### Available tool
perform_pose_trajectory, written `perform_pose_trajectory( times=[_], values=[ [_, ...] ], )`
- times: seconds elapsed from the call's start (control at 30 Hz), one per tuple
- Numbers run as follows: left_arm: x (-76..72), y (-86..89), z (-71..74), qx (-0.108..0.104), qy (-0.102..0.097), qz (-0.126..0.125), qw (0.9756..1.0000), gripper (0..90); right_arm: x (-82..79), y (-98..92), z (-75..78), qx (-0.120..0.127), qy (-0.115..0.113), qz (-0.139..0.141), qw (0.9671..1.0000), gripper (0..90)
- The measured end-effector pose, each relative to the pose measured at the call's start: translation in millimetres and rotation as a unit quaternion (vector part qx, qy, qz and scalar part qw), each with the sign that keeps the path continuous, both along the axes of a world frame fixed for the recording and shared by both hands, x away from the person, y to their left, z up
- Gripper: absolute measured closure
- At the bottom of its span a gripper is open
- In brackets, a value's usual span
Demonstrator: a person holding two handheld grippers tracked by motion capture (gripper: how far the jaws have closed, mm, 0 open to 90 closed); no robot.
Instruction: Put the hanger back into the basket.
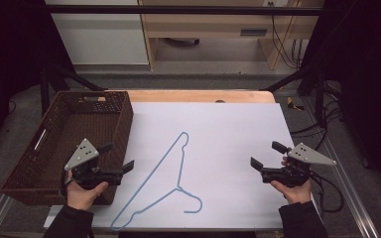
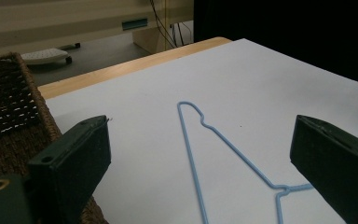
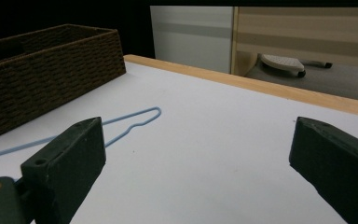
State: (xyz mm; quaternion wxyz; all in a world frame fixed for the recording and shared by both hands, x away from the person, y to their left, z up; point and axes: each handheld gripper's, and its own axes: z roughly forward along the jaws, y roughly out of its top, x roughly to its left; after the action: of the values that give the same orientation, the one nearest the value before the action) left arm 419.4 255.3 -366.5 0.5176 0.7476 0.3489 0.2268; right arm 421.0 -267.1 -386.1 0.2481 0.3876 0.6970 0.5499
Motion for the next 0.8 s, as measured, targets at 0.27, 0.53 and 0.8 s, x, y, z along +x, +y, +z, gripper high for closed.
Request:
perform_pose_trajectory(
  times=[0.27,0.53,0.8],
  values=[
    [-3.3,-8.0,3.2,0.008,0.001,-0.006,0.9999,5.5,-0.2,-2.2,0.5,-0.003,0.006,-0.002,1.0,4.8],
    [-6.2,-23.8,1.2,0.028,0.008,-0.023,0.9993,6.1,-0.4,1.1,0.7,-0.005,0.009,0.001,0.9999,4.9],
    [-8.8,-44.5,-8.8,0.053,0.028,-0.047,0.9971,7.5,-1.1,6.5,0.8,-0.014,0.013,0.007,0.9998,4.8]
  ],
)
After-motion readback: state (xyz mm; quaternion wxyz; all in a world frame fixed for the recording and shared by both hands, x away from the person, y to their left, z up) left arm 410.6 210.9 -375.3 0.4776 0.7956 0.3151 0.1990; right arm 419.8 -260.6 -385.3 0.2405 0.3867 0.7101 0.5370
